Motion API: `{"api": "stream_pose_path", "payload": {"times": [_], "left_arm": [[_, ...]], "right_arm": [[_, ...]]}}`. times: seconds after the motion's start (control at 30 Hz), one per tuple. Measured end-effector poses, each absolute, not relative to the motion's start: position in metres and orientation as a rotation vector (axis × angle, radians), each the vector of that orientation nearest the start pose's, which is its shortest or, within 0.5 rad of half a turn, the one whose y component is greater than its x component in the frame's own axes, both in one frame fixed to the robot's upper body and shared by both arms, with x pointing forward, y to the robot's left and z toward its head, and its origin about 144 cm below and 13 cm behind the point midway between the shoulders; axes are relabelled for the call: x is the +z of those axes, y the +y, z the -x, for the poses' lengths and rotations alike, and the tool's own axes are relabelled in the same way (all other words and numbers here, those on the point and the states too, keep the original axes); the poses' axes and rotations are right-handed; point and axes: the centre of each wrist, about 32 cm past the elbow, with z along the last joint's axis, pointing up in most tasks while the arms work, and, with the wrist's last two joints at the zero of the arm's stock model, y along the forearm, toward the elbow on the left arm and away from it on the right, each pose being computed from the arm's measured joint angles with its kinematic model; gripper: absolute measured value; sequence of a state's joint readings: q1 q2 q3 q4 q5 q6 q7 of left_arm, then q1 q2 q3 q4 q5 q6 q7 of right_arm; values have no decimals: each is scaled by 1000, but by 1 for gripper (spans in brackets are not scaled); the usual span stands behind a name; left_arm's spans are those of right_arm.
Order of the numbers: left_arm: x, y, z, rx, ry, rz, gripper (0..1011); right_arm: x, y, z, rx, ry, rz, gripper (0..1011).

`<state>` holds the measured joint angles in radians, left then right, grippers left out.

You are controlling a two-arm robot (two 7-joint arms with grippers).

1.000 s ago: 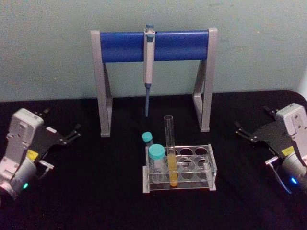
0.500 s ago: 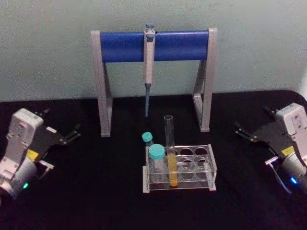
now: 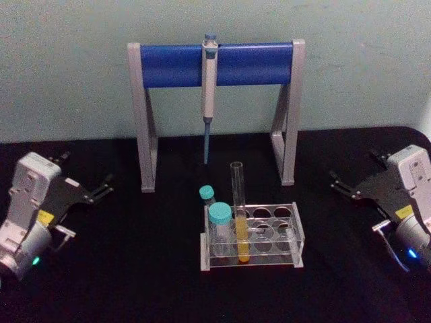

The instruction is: Pick up the test tube from the test tube rack, shake it, then place it back into the test tube rack.

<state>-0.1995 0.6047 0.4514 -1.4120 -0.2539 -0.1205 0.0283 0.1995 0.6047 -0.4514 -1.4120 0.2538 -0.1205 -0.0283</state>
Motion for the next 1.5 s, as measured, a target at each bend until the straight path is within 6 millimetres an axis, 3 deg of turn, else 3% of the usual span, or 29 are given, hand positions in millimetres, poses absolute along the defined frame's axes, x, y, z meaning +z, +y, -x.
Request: {"api": "stream_pose_path", "payload": {"times": [1.5], "left_arm": [[1140, 310, -489, 1248, -285, -305, 1001]], "right_arm": [[1140, -310, -488, -1249, -283, 303, 1000]]}}
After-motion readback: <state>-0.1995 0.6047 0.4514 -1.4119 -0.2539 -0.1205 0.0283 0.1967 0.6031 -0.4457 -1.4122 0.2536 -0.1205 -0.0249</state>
